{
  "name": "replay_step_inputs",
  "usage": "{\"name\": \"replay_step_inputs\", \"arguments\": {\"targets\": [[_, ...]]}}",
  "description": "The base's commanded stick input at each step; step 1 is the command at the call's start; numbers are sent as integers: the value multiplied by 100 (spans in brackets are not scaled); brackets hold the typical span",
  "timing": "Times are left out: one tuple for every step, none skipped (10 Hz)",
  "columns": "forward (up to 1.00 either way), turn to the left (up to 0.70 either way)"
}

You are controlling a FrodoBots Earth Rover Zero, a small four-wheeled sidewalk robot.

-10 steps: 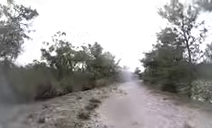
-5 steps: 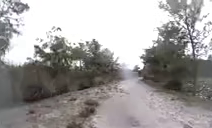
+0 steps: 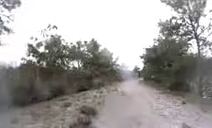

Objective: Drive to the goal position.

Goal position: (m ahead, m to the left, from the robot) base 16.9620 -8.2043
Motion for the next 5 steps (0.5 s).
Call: {"name": "replay_step_inputs", "arguments": {"targets": [[60, 0], [60, 0], [60, -3], [60, -8], [60, -12]]}}
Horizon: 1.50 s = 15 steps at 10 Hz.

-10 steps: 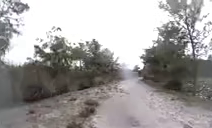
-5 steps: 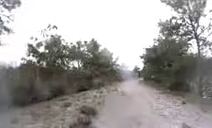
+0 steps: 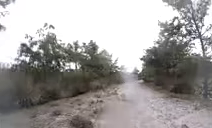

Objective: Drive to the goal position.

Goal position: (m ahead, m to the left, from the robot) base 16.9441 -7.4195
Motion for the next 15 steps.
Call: {"name": "replay_step_inputs", "arguments": {"targets": [[60, -15], [60, -15], [60, -15], [60, -15], [60, -15], [60, -15], [60, -15], [60, -15], [60, -13], [60, -7], [60, -3], [60, -4], [60, -12], [60, -15], [60, -4]]}}
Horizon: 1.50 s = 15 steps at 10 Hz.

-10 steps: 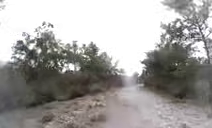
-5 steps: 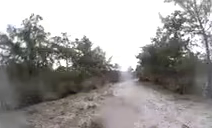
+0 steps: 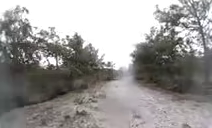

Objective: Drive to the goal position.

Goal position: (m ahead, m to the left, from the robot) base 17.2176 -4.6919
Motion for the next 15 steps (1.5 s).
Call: {"name": "replay_step_inputs", "arguments": {"targets": [[60, 0], [60, 0], [60, 0], [60, 0], [60, 0], [60, 0], [60, 0], [60, 0], [60, -4], [60, -12], [60, -5], [60, 0], [60, 0], [60, 0], [60, 0]]}}
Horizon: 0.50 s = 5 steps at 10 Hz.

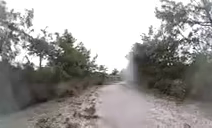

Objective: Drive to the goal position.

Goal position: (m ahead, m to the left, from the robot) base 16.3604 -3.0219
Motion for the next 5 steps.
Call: {"name": "replay_step_inputs", "arguments": {"targets": [[60, 0], [60, 0], [60, 0], [60, 0], [60, 0]]}}
